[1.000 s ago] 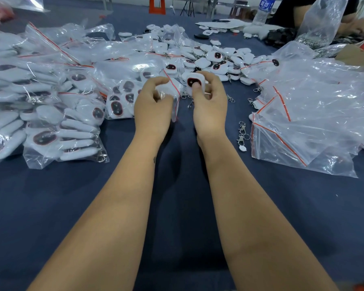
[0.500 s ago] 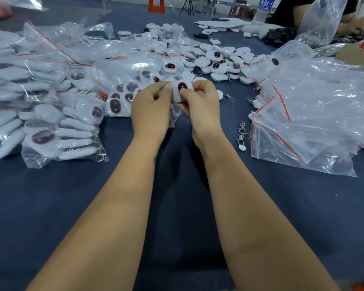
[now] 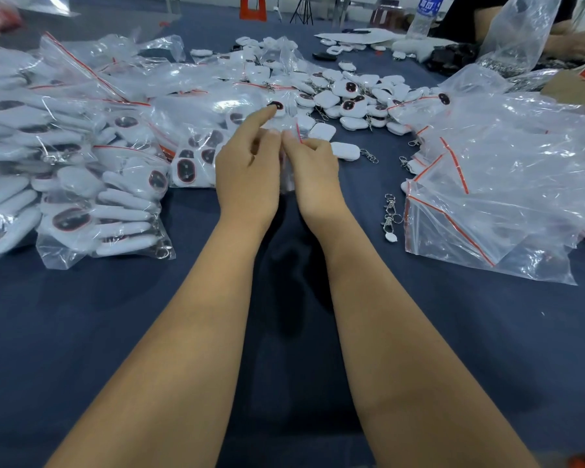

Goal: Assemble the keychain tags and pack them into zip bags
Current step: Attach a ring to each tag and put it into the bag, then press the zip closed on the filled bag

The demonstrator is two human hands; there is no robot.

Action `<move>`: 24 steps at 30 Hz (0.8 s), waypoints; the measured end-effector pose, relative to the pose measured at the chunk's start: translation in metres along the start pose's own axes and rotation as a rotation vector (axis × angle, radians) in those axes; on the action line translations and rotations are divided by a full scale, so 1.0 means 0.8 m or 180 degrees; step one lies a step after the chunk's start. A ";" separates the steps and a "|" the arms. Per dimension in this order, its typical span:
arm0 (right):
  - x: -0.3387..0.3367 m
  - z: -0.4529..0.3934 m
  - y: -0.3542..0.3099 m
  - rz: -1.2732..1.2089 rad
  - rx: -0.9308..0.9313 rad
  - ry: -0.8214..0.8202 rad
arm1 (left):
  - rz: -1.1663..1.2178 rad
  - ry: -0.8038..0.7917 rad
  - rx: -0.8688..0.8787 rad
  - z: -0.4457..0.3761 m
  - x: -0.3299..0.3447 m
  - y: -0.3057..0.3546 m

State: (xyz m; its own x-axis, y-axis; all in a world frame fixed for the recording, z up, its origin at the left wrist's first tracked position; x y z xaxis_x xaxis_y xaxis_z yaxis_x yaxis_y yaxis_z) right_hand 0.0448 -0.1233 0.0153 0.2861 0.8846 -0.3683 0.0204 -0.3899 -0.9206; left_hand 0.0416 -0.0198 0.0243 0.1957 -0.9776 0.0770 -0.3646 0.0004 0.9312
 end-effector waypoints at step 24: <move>-0.065 -0.022 0.041 -0.2971 0.0332 0.1285 | -0.1047 0.0217 -0.0344 -0.009 -0.016 -0.019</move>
State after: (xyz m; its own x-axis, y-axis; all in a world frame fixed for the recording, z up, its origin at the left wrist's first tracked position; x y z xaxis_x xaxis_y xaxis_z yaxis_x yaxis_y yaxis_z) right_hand 0.0474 -0.1867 0.0061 0.5005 0.6643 0.5552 0.3226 0.4520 -0.8317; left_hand 0.0513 -0.0060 0.0113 0.3483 -0.9128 -0.2132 -0.1741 -0.2865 0.9421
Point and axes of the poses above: each hand's wrist, its own z-axis away from the middle knuckle, its own x-axis out of the palm, y = z × x, the point moved 6 cm from there along -z, towards the middle knuckle, and after that the axes turned 5 degrees about z, right-handed, at the moved point
